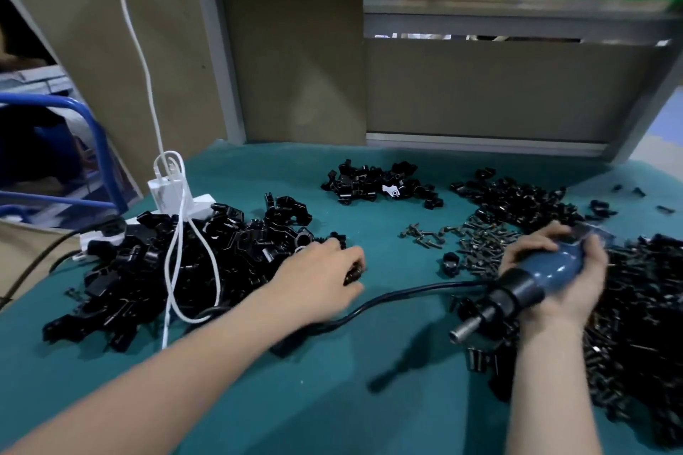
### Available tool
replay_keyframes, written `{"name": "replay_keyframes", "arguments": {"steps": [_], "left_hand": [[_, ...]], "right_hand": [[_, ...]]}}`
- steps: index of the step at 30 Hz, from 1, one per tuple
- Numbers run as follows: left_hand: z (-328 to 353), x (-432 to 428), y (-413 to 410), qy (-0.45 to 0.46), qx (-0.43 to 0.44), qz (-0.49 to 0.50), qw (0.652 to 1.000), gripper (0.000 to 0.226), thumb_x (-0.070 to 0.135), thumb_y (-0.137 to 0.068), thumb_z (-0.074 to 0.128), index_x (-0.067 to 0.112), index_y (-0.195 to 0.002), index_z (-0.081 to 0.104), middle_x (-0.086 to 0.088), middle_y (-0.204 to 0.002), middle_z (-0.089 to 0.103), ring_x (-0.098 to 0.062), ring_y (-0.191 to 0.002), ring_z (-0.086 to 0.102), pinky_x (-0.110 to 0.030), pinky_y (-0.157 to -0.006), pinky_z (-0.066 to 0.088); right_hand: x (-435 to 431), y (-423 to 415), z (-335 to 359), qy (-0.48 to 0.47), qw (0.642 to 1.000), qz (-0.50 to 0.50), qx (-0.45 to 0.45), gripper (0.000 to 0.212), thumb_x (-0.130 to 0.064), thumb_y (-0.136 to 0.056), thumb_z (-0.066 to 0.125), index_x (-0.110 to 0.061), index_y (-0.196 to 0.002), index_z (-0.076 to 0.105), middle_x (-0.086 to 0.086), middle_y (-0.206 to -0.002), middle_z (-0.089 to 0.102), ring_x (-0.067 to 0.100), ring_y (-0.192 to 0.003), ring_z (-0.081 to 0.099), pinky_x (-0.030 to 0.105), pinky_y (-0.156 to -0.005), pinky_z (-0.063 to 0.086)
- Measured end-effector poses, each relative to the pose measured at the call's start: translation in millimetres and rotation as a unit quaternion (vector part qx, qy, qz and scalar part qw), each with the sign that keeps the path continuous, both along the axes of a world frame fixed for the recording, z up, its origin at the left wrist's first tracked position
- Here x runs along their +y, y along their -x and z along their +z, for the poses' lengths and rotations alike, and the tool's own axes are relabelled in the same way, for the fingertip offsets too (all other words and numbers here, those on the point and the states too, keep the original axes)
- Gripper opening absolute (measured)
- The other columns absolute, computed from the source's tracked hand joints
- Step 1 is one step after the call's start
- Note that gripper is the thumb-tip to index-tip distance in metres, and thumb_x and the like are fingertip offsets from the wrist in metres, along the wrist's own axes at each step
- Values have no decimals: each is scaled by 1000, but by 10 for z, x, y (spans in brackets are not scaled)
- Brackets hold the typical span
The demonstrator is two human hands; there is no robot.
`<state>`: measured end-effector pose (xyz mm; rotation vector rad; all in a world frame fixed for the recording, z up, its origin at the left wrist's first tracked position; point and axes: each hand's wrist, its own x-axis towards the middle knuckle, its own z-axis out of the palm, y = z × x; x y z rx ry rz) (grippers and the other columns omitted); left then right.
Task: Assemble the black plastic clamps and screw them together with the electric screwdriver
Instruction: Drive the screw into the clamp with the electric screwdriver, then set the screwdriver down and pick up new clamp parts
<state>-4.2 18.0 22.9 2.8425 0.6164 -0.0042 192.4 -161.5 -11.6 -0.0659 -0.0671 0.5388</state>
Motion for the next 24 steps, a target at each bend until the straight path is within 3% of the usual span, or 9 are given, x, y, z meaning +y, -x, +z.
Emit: {"name": "replay_keyframes", "arguments": {"steps": [2, 4, 9, 11, 14, 16, 18, 21, 24], "left_hand": [[30, 62, -210, -62, 111, -7, 992, 37, 44, -93, 54, 30, -127, 51, -4, -124, 52, -26, -116, 48, -37, -93, 41], [49, 100, -327, -82, 162, -16, 983, 45, 52, -90, 53, 30, -130, 52, -3, -127, 53, -26, -117, 49, -37, -92, 40], [123, 313, -664, -41, 104, 12, 994, 41, 59, -89, 50, 32, -119, 60, -1, -117, 63, -21, -101, 56, -33, -81, 47], [171, 603, -899, -74, 63, 76, 992, 44, 52, -92, 50, 31, -131, 51, -7, -132, 54, -27, -117, 50, -41, -94, 45], [182, 1055, -1031, -98, 174, 184, 962, 60, 45, -91, 56, 27, -144, 35, -11, -149, 32, -37, -135, 32, -56, -107, 32], [98, 1284, -1021, -123, 257, 178, 942, 53, 39, -87, 63, 21, -135, 49, -8, -138, 48, -32, -126, 41, -46, -101, 42], [84, 1457, -985, -152, 281, 161, 934, 42, 38, -87, 66, 17, -123, 59, -5, -119, 61, -29, -112, 50, -36, -83, 48], [255, 1670, -950, -58, 298, 144, 942, 42, 40, -90, 63, 11, -121, 61, -3, -99, 62, -22, -86, 62, -27, -65, 51], [469, 1834, -950, 74, 255, 157, 951, 31, 44, -95, 53, 17, -110, 59, -1, -106, 66, -21, -102, 61, -30, -74, 48]], "right_hand": [[15, -9, -10, 84, 996, -15, 14, 34, -40, -74, 67, -20, -97, 52, -8, -77, 63, 5, -52, 51, 15, -54, 46], [50, 1, 3, 157, 988, 0, 5, 40, -52, -75, 63, -21, -97, 52, -9, -76, 61, 6, -51, 50, 15, -53, 44], [50, -34, -61, 326, 945, 20, 18, 43, -59, -82, 61, -17, -94, 61, -4, -72, 66, 10, -49, 54, 20, -50, 48], [74, -22, -66, 375, 927, 16, 7, 43, -57, -83, 62, -15, -94, 63, -3, -69, 68, 10, -47, 55, 21, -50, 48], [107, 12, -58, 408, 913, 17, 15, 39, -52, -81, 67, -14, -86, 63, -2, -58, 65, 11, -43, 55, 26, -52, 48], [125, 5, -72, 409, 912, 14, 27, 39, -52, -81, 68, -14, -83, 63, -2, -55, 63, 12, -44, 55, 29, -55, 47], [143, -11, -84, 408, 912, 16, 28, 39, -53, -80, 68, -14, -81, 63, -2, -54, 64, 12, -44, 55, 30, -57, 46], [152, -42, -90, 402, 915, 20, 26, 39, -53, -80, 67, -15, -81, 63, -2, -53, 64, 12, -40, 55, 31, -58, 46], [153, -69, -91, 397, 917, 23, 25, 38, -54, -78, 68, -18, -86, 63, -2, -60, 65, 13, -42, 56, 31, -58, 46]]}}
